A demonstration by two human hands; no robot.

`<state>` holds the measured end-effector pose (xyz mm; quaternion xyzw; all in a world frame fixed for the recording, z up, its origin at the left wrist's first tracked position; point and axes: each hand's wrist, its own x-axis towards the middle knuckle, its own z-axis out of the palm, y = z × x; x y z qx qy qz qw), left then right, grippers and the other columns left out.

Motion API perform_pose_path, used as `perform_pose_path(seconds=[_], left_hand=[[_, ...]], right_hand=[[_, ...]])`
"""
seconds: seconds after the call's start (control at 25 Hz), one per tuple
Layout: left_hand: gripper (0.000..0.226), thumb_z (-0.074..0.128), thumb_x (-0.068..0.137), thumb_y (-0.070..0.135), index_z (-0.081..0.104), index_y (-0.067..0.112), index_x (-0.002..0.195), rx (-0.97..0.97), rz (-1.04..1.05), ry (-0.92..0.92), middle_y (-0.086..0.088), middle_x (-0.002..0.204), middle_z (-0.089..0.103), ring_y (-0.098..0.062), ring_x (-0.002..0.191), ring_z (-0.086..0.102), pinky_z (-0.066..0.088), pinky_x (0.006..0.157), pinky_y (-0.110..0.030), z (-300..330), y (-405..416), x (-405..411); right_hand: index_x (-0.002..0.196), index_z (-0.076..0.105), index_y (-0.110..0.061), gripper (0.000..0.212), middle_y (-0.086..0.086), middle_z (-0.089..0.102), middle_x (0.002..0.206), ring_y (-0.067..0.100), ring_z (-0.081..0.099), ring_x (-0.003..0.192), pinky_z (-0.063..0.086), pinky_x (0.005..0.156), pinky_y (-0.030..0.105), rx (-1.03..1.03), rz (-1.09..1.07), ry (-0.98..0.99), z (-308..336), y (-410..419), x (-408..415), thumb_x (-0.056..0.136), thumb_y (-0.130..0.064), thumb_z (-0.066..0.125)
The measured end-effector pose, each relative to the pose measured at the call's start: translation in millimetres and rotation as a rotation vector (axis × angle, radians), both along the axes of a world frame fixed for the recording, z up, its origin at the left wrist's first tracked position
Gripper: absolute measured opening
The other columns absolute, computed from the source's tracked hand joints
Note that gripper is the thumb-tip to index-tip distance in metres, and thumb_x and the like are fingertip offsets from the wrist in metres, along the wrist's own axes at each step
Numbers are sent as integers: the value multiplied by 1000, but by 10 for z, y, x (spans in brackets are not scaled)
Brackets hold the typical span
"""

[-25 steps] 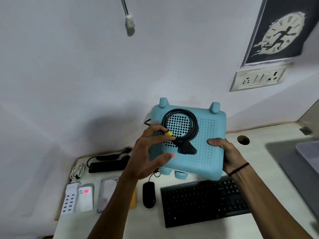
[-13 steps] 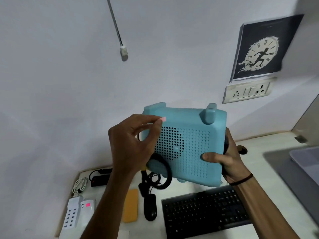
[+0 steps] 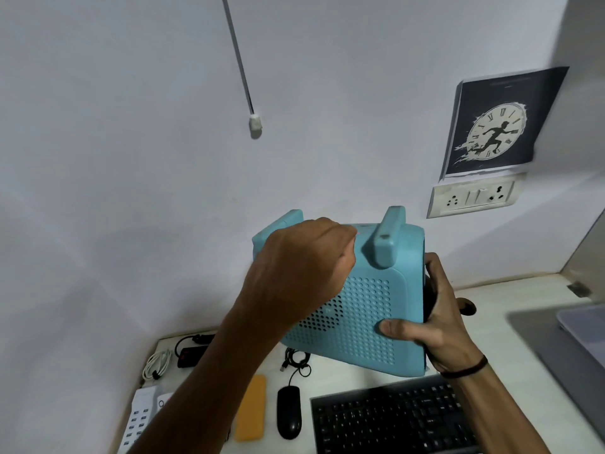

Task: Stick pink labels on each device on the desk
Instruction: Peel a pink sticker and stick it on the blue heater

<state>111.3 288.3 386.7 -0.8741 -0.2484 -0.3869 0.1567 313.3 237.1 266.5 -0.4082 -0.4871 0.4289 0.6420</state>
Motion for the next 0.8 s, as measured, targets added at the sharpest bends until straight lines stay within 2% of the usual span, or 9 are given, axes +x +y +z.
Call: perform_pose_path(seconds=[0.2,0.4,0.48,0.6,0.64,0.72,0.76,0.8], left_hand=[[16,62,89,8,70,7,75,37,31,78,-4,64,64,-21,55,60,52,46,-39,-20,45,-7],[16,57,88,6,70,6,79,-57,1,138,-4,70,66,-21,61,62,52,50,-39,63,-5,-38],[19,55,87,6,74,4,89,-155,-35,181,-7,83,71,-23,72,67,56,59,-41,76,-20,-49],[39,54,84,13,74,5,116,-334,-36,182,-8,116,72,-19,102,68,59,85,-36,73,-100,-78],[42,54,81,17,75,7,117,-379,-66,161,-7,121,72,-16,108,67,57,93,-32,76,-122,-122],[35,57,77,21,81,11,100,-417,-158,48,-7,121,73,-12,119,64,51,103,-26,86,-172,-275],[28,61,77,23,82,12,92,-411,-169,-66,-8,122,73,-13,125,62,49,106,-27,87,-166,-385],[24,67,78,26,80,13,93,-408,-143,-213,-8,126,70,-15,131,58,49,108,-31,60,-126,-519]], right_hand=[[114,43,-8,91,29,60,109,53,59,101,52,82,68,9,-6,41,-3,-1,13,37,-12,91],[114,43,-7,91,25,62,104,45,63,95,54,79,65,19,22,42,-1,-49,-9,37,-12,92],[115,43,-6,90,20,64,103,40,65,93,56,76,60,16,21,70,-15,-76,-15,38,-9,89],[118,40,-1,92,14,65,103,32,66,92,56,74,51,-5,26,131,-48,-98,-18,38,-7,86],[117,40,-1,92,14,65,102,32,66,92,56,74,53,-10,34,128,-57,-95,-28,38,-6,86],[115,42,-3,90,19,63,102,37,64,92,54,76,61,-3,51,101,-65,-104,-55,37,-6,87],[115,42,-3,90,21,62,103,38,64,92,53,77,62,8,56,91,-58,-102,-56,38,-6,87],[116,41,-2,90,22,62,104,38,63,93,53,77,61,22,66,93,-41,-95,-45,38,-6,87]])
